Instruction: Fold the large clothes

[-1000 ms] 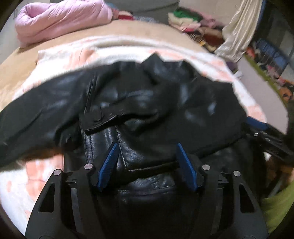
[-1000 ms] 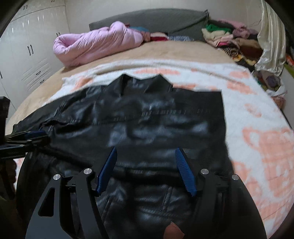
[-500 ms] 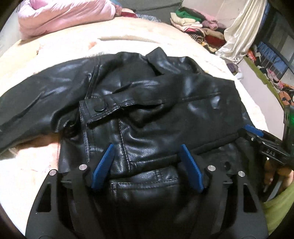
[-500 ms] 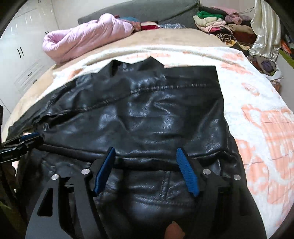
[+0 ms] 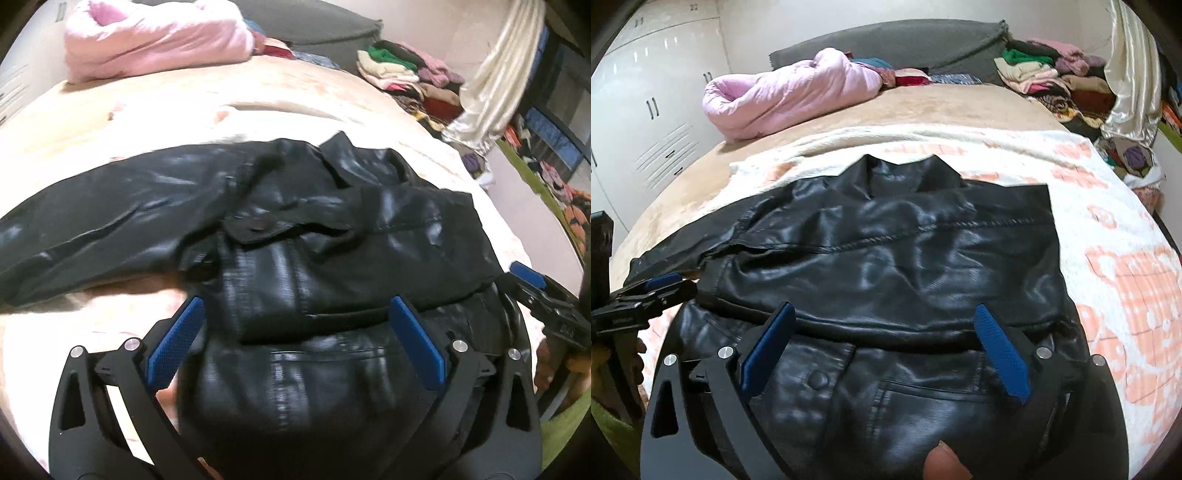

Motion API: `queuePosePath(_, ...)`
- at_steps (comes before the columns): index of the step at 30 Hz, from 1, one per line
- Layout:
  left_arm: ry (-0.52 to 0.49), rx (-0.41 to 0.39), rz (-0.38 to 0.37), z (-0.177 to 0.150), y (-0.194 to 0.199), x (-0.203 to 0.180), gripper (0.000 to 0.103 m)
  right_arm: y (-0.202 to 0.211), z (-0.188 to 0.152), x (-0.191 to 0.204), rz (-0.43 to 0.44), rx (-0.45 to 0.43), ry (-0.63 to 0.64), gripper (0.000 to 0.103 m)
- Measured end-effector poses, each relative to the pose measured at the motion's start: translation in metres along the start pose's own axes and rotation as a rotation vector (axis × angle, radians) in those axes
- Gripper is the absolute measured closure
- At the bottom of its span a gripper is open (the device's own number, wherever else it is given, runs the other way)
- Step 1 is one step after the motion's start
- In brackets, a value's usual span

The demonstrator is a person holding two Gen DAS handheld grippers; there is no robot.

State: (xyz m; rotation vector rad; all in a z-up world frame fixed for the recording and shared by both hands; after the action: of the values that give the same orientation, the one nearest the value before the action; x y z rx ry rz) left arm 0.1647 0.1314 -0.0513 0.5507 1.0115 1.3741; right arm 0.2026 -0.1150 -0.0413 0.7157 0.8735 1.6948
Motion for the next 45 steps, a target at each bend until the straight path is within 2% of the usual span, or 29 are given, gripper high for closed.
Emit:
queuePosePath(7, 0.076, -0.038, 0.021, 0.001, 0.02, 0.032, 0.009, 0.003, 0.014, 0.038, 0.015, -0.018, 0.055, 0.006)
queuePosePath(25, 0.207, -0.12, 0.178, 0.0, 0.056, 0.112, 0.009, -0.001, 0.052, 0.139, 0.088, -0.066, 0.171, 0.006)
queuePosePath(31, 0.272, -0.134, 0.208, -0.002, 0.064, 0.14, 0.009, -0.006, 0.059, 0.176, 0.119, -0.07, 0.231, 0.006)
queuePosePath(37, 0.305, -0.153, 0.289, -0.004, 0.075, 0.162, 0.009, -0.013, 0.06, 0.204, 0.144, -0.061, 0.272, 0.006)
queuePosePath(45, 0.392, -0.145, 0.296, -0.01, 0.077, 0.192, 0.009, -0.026, 0.061, 0.234, 0.167, -0.048, 0.311, 0.006)
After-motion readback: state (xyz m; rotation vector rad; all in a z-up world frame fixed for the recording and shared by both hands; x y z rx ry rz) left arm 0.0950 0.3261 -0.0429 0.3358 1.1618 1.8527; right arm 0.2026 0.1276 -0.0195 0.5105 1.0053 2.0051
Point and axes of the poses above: each gripper's, at about its wrist camera, not at the fingertips, and y roughly against the way its jaws point, x to its left, z to its top, the point moved 6 cm from there along -y, roughly the way its jaws point, and after that the axes turned 9 degrees about x, right-handed, at the moved point
